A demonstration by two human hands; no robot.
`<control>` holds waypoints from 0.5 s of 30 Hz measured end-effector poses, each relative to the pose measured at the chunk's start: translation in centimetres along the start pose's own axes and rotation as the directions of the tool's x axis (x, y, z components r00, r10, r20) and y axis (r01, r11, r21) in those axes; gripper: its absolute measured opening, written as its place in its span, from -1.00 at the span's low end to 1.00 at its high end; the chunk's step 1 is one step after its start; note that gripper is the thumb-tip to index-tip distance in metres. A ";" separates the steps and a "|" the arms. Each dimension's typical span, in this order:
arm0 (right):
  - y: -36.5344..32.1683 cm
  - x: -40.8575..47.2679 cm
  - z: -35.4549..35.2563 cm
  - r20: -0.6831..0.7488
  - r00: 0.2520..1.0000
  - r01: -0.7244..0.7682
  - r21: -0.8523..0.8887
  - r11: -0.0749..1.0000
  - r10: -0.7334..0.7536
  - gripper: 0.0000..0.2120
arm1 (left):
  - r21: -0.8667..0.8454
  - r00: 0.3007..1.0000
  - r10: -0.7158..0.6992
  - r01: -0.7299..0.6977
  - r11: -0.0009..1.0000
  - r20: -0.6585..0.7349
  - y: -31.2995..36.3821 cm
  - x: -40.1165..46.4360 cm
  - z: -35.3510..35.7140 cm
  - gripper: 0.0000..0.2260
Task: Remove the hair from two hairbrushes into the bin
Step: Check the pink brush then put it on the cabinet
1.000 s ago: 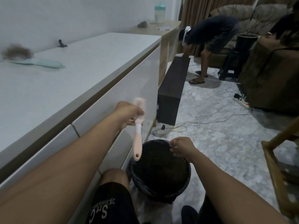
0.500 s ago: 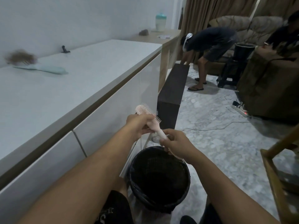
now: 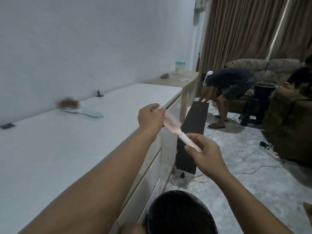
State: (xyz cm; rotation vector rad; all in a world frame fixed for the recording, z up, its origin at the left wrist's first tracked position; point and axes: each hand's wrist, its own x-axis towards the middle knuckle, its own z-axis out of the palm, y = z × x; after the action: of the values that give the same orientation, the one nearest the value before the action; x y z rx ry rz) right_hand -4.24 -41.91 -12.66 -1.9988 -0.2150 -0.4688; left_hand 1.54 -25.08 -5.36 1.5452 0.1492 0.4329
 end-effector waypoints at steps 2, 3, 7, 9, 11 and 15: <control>-1.7 1.0 0.4 -0.006 0.999 0.048 -0.016 0.999 -0.048 -0.74 | 0.060 0.998 0.061 -0.060 0.996 -0.024 1.8 0.5 -1.4 -0.61; -2.6 1.5 0.6 -0.007 0.998 0.069 -0.021 0.997 -0.069 -0.76 | 0.116 0.994 0.107 -0.102 0.988 -0.034 2.8 0.6 -2.2 -0.63; -6.8 3.3 2.1 0.020 0.984 0.179 -0.041 0.983 -0.178 -0.77 | 0.349 0.959 0.275 -0.235 0.907 -0.068 5.2 1.9 -6.4 -0.70; -9.2 3.9 3.6 0.062 0.976 0.213 -0.062 0.975 -0.209 -0.72 | 0.440 0.930 0.360 -0.294 0.849 -0.071 5.9 2.5 -9.1 -0.74; -11.5 4.5 5.6 0.117 0.969 0.226 -0.073 0.971 -0.217 -0.70 | 0.527 0.901 0.430 -0.337 0.780 -0.061 6.4 2.9 -11.8 -0.78; -15.8 5.3 10.3 0.244 0.946 0.240 -0.081 0.967 -0.215 -0.61 | 0.688 0.898 0.438 -0.297 0.662 -0.034 6.8 4.0 -17.5 -0.75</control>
State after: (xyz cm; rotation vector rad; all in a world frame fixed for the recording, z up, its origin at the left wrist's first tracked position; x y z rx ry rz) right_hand -2.51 -25.82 -1.65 -2.1471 -0.5837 -0.3961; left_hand -2.32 -7.56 1.43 2.2677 0.1508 0.9402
